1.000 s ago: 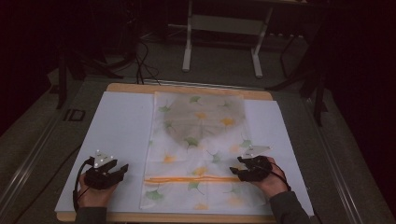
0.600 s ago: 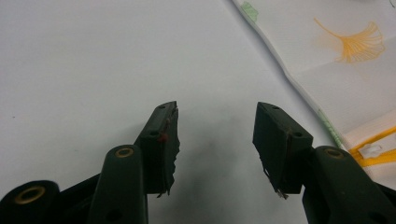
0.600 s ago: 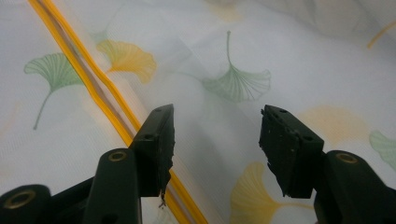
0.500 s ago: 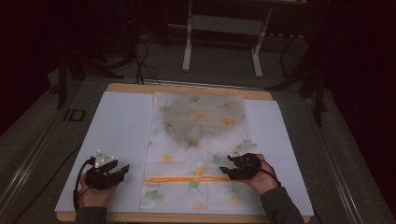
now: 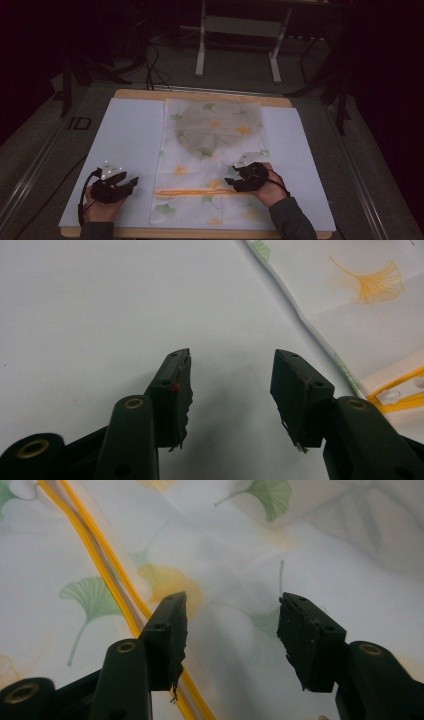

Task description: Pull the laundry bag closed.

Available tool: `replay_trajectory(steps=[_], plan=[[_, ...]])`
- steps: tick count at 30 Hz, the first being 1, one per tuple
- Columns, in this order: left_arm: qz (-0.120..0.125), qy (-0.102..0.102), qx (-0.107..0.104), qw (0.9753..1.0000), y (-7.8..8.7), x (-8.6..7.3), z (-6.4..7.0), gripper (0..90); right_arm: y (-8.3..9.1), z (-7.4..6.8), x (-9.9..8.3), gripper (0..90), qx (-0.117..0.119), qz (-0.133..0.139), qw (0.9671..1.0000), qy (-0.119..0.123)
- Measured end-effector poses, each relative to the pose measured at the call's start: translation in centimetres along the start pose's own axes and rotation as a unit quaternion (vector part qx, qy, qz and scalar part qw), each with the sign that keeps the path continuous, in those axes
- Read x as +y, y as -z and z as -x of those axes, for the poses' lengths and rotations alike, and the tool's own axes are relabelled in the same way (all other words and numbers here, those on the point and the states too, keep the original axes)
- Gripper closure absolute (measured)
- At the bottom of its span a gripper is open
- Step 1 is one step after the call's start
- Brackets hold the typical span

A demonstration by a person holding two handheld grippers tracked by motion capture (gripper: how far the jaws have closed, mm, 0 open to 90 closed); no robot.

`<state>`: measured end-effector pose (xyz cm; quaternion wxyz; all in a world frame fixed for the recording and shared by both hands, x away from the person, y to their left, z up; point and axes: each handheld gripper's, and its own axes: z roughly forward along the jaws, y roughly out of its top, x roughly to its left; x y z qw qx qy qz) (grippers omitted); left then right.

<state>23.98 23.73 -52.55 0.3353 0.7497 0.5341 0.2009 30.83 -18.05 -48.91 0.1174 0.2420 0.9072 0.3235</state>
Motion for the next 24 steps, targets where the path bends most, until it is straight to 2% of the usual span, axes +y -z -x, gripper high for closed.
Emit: replay_trajectory(steps=[13,24], plan=[[0.001,-0.006,-0.010,0.9999,0.1,0.0,0.0,50.9,-1.5,-1.3,1.8,45.9,0.021,0.009,0.9997,0.013],[0.003,-0.012,-0.020,0.9997,0.2,0.1,0.1,51.0,-3.3,-2.4,3.3,50.6,0.044,0.015,0.9981,0.040]])
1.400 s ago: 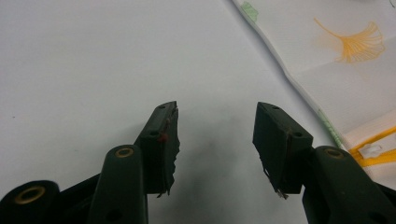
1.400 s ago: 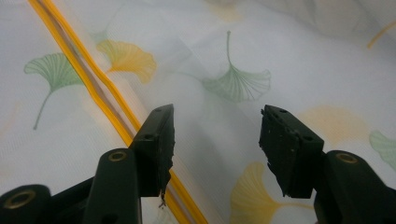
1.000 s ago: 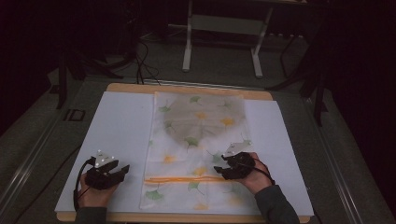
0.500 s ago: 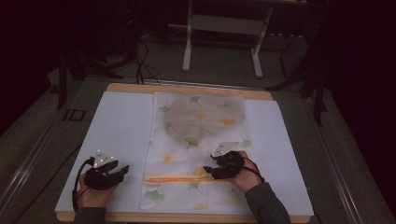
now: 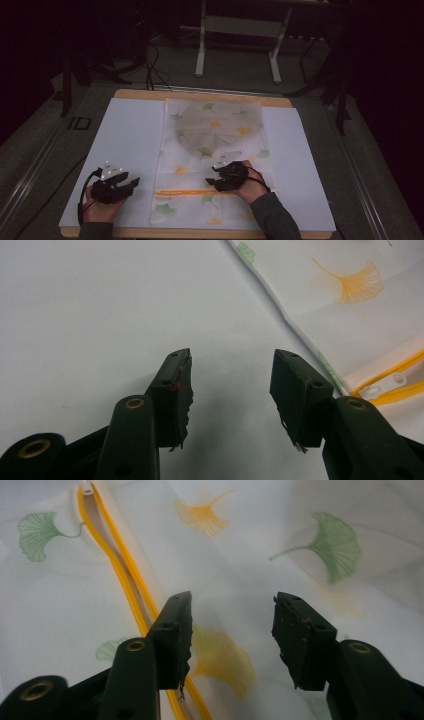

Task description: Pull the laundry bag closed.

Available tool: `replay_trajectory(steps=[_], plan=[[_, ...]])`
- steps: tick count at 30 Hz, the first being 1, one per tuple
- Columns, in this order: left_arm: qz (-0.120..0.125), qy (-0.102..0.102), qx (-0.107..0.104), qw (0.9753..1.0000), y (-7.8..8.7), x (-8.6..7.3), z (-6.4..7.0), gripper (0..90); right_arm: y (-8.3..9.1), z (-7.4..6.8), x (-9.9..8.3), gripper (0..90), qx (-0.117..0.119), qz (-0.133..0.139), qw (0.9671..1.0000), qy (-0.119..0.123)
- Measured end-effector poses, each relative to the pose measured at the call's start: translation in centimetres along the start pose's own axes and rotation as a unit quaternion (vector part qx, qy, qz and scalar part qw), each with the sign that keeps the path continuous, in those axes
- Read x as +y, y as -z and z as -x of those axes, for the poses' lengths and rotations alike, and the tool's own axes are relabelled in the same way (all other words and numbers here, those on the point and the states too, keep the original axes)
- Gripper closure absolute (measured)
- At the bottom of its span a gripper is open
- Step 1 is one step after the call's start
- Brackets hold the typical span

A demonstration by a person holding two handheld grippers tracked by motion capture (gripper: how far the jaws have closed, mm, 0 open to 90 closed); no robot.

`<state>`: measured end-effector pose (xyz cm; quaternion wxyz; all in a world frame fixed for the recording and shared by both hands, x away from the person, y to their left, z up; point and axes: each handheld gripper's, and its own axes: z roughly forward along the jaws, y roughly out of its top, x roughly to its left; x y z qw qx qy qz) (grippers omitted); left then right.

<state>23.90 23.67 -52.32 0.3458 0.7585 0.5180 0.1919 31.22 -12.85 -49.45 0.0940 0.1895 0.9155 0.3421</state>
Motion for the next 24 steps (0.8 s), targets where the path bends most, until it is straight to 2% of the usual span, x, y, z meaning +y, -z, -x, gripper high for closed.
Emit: replay_trajectory(steps=[8,17,24], plan=[[0.001,-0.001,-0.002,1.0000,0.1,0.0,0.0,51.2,-1.9,-1.0,0.8,54.0,0.023,-0.010,0.9995,0.020],[-0.001,-0.003,-0.008,1.0000,0.1,0.0,0.0,52.5,-3.1,-2.3,1.9,60.5,0.043,-0.011,0.9982,0.041],[-0.002,-0.005,-0.009,0.9999,0.1,0.0,0.0,52.8,-4.1,-3.4,2.7,61.2,0.056,-0.013,0.9968,0.056]])
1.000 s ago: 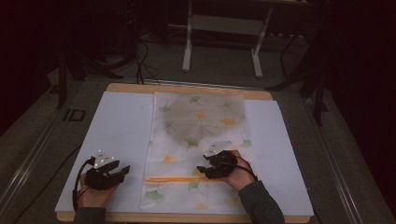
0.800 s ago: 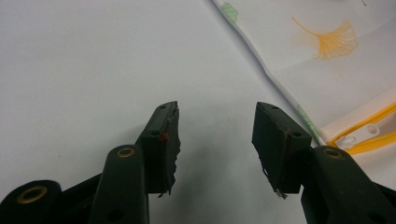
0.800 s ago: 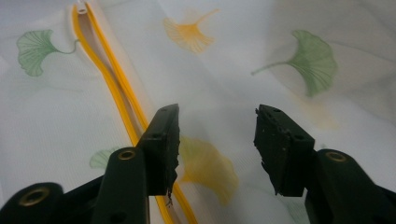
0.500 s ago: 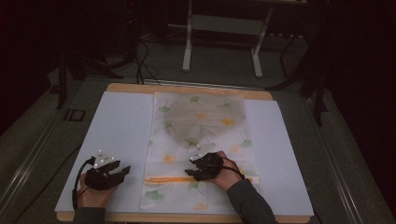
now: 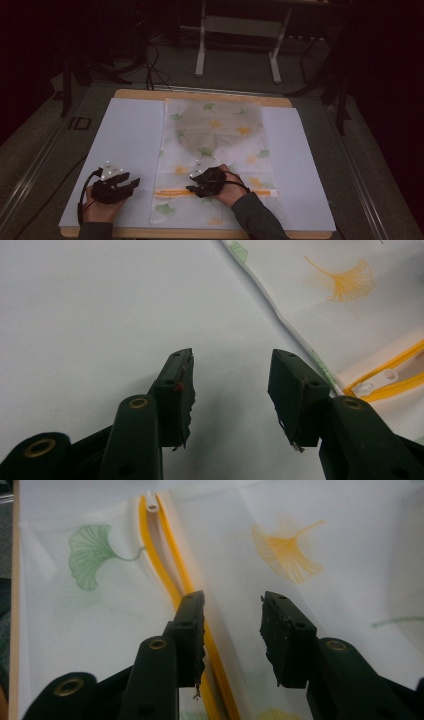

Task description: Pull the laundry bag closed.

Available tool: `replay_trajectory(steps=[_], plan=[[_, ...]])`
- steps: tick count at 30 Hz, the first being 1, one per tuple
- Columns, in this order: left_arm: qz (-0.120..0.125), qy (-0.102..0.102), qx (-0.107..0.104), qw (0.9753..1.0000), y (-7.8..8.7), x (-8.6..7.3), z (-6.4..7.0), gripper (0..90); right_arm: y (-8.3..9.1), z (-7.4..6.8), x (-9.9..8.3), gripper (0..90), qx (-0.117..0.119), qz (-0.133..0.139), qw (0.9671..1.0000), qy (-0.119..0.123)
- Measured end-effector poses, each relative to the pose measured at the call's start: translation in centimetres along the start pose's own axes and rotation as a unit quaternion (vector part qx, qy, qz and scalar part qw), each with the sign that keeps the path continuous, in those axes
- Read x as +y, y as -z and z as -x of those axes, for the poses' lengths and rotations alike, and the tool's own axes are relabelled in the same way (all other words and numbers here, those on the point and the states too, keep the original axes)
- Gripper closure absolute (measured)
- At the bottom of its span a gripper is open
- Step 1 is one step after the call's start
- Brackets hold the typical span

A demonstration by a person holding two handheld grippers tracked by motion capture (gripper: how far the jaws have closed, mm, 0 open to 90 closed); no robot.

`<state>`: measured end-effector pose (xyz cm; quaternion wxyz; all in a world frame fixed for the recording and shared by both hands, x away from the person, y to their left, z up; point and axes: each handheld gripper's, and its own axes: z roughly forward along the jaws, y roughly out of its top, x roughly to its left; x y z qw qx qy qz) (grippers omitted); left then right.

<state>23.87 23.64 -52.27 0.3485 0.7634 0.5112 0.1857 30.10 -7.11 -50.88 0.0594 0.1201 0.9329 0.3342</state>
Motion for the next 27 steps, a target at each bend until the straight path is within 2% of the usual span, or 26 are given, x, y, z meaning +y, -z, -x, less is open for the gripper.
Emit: replay_trajectory(steps=[16,21,27], plan=[[-0.001,-0.001,-0.003,1.0000,0.0,0.0,0.0,53.8,-2.2,-1.5,2.1,61.5,0.031,0.003,0.9992,0.025],[-0.001,-0.001,-0.003,1.0000,0.0,0.0,0.0,53.7,-3.0,-2.0,2.6,62.0,0.036,-0.005,0.9987,0.035],[-0.001,0.000,-0.002,1.0000,0.0,0.0,-0.1,53.7,-3.8,-2.2,3.2,67.5,0.044,-0.012,0.9979,0.045]])
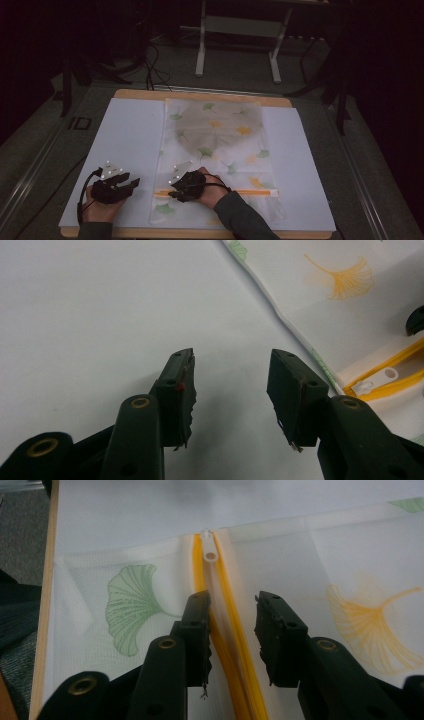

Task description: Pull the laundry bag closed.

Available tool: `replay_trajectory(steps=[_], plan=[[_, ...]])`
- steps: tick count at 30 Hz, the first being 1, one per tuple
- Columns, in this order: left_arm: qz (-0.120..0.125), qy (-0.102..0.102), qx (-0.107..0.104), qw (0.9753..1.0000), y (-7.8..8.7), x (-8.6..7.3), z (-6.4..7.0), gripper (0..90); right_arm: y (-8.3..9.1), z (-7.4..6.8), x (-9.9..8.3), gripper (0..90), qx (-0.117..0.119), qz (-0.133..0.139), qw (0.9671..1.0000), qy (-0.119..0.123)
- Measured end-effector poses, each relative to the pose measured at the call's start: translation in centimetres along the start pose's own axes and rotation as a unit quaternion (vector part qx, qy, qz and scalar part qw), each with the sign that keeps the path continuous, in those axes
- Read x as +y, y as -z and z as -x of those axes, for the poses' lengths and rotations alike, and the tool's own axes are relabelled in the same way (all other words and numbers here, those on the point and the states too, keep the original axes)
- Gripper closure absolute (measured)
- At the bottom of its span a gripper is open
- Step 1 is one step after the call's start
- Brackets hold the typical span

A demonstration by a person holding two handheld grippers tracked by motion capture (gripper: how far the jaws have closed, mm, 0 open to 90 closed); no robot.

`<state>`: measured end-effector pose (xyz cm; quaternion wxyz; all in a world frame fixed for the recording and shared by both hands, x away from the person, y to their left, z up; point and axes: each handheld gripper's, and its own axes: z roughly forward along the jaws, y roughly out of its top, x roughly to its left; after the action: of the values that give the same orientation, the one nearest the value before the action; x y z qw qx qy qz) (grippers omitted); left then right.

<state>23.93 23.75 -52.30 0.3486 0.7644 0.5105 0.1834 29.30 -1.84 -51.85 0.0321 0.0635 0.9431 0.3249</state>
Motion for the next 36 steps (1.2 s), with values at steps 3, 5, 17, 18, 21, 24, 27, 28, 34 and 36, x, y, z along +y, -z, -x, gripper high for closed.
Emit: replay_trajectory(steps=[3,5,17,18,21,24,27,28,34,36], plan=[[0.001,0.000,0.000,1.0000,0.0,0.0,0.0,53.7,-0.4,0.1,0.3,68.1,0.001,-0.005,1.0000,0.001],[0.000,0.000,0.001,1.0000,0.0,0.0,0.0,53.7,-0.6,0.1,0.4,68.6,0.000,-0.002,1.0000,0.002],[0.000,-0.002,0.001,1.0000,0.1,0.0,0.0,53.6,-1.8,-0.6,1.6,68.8,0.011,-0.006,0.9999,0.011],[0.000,-0.001,0.001,1.0000,0.1,0.0,0.0,53.6,-1.9,-0.6,1.7,69.5,0.013,-0.004,0.9998,0.011],[-0.002,-0.004,0.002,1.0000,0.1,0.0,0.0,53.6,-2.1,-0.6,2.0,71.6,0.015,-0.006,0.9998,0.013],[-0.003,-0.005,0.002,1.0000,0.0,0.0,0.0,53.8,-2.3,-0.5,2.1,73.4,0.022,-0.004,0.9996,0.015],[-0.003,-0.005,0.002,1.0000,0.0,0.0,0.0,53.7,-2.6,-0.5,2.4,74.8,0.021,-0.009,0.9996,0.015],[-0.003,-0.004,0.002,1.0000,0.0,0.0,0.0,53.7,-2.7,-0.5,2.4,74.9,0.022,-0.011,0.9996,0.017],[-0.002,-0.004,0.003,1.0000,0.1,0.0,0.0,53.5,-3.0,-0.4,2.7,75.4,0.025,-0.011,0.9995,0.016],[-0.003,-0.004,0.003,1.0000,0.0,0.0,0.0,53.5,-3.1,-0.4,2.8,76.6,0.026,-0.014,0.9994,0.018]])
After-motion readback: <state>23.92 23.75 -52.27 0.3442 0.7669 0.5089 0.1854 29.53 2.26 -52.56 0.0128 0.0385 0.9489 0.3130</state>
